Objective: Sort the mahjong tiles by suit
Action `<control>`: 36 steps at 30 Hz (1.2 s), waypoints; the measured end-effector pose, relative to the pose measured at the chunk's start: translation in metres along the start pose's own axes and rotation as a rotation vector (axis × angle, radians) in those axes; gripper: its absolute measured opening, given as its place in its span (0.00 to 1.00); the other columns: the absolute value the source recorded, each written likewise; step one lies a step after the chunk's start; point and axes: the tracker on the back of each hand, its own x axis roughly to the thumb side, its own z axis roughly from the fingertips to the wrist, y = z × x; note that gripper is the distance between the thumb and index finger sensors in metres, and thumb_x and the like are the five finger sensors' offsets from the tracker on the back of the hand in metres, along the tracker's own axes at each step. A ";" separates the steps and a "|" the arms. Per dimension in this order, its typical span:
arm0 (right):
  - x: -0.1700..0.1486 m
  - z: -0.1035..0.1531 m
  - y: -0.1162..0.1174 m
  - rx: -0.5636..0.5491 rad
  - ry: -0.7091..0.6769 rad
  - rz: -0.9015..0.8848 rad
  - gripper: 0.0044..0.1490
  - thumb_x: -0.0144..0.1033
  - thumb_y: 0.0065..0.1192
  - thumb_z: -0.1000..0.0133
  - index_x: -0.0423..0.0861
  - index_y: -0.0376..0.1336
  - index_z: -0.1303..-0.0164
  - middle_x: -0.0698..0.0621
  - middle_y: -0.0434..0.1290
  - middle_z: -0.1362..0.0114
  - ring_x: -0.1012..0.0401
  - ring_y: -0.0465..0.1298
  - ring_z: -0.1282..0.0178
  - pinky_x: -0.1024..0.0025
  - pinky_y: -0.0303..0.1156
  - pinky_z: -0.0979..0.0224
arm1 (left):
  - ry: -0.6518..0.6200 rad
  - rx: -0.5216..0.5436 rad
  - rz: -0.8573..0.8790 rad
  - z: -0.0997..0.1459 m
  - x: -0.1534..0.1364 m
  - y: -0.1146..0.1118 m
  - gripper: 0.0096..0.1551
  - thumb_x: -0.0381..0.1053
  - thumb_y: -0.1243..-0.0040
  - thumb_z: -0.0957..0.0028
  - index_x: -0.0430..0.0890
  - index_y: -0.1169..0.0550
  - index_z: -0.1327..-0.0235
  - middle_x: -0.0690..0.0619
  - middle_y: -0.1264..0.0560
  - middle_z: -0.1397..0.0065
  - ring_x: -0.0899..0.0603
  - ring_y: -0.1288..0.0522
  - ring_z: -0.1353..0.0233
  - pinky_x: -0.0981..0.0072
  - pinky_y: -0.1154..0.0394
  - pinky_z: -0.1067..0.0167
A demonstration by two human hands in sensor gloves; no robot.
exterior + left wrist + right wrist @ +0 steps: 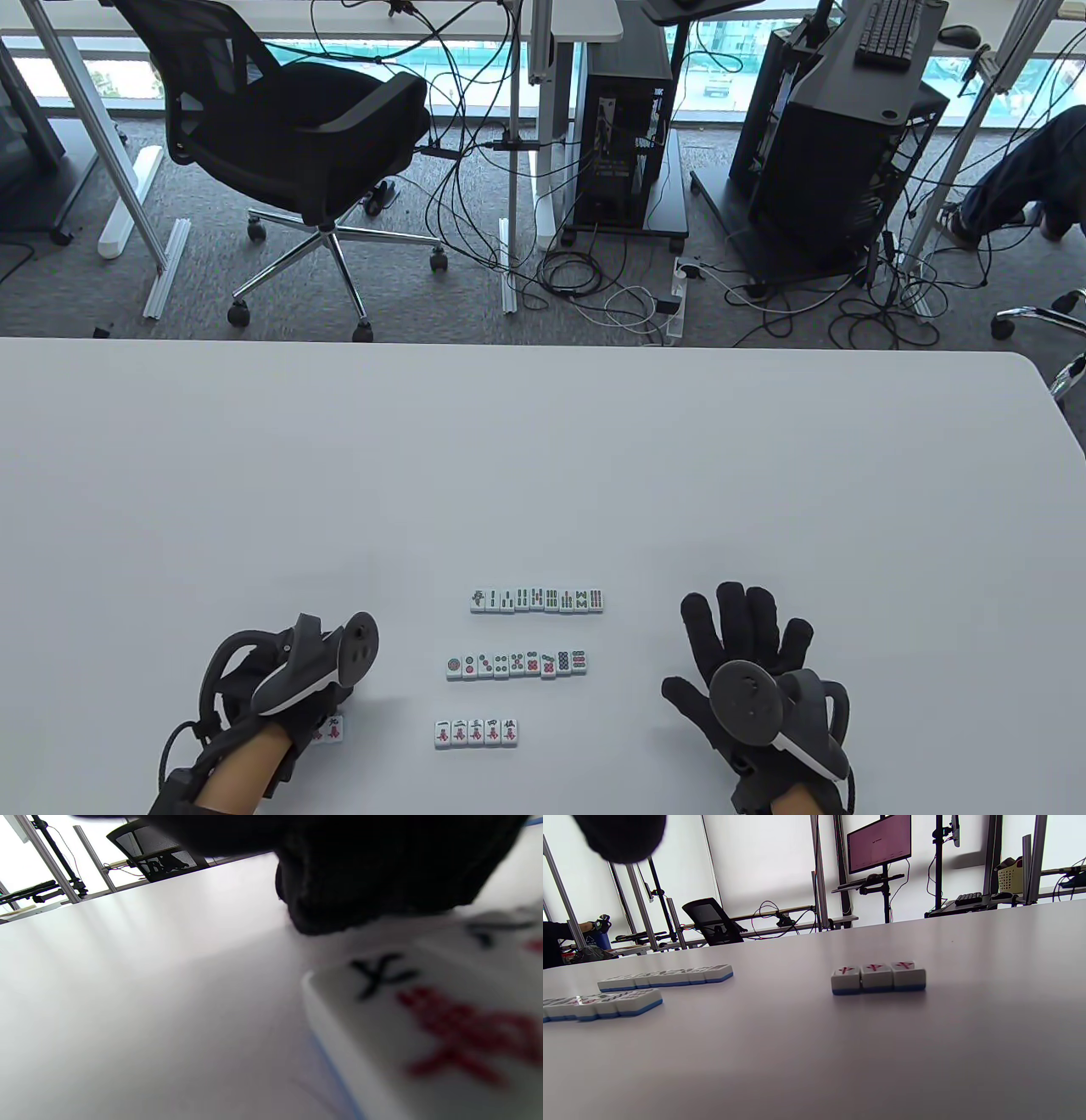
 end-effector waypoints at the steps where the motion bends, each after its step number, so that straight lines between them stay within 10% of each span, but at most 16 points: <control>1: 0.000 0.000 0.000 -0.002 0.000 -0.001 0.55 0.64 0.50 0.48 0.58 0.29 0.21 0.42 0.30 0.15 0.39 0.30 0.18 0.25 0.33 0.25 | 0.004 0.016 -0.006 0.000 0.003 0.004 0.36 0.65 0.32 0.69 0.44 0.18 0.51 0.66 0.15 0.74 0.55 0.20 0.83 0.63 0.20 0.76; 10: 0.000 0.000 0.000 0.000 -0.003 -0.006 0.55 0.64 0.50 0.48 0.58 0.29 0.21 0.42 0.30 0.15 0.39 0.30 0.18 0.25 0.33 0.25 | -0.241 0.176 0.128 0.024 0.082 0.062 0.36 0.66 0.32 0.68 0.44 0.17 0.53 0.66 0.15 0.76 0.56 0.20 0.84 0.63 0.20 0.78; 18: 0.001 0.000 0.001 -0.003 -0.014 -0.009 0.55 0.64 0.50 0.48 0.58 0.29 0.21 0.42 0.30 0.15 0.39 0.30 0.18 0.25 0.33 0.25 | -0.467 0.178 0.088 0.038 0.158 0.065 0.36 0.66 0.33 0.68 0.44 0.17 0.53 0.66 0.15 0.76 0.56 0.20 0.84 0.63 0.20 0.78; 36: 0.003 0.000 0.002 -0.009 -0.022 -0.021 0.55 0.64 0.51 0.48 0.58 0.29 0.21 0.43 0.29 0.15 0.39 0.30 0.18 0.25 0.32 0.25 | -0.518 0.166 -0.100 0.043 0.184 0.041 0.36 0.67 0.32 0.71 0.45 0.17 0.54 0.67 0.16 0.79 0.56 0.22 0.87 0.63 0.21 0.80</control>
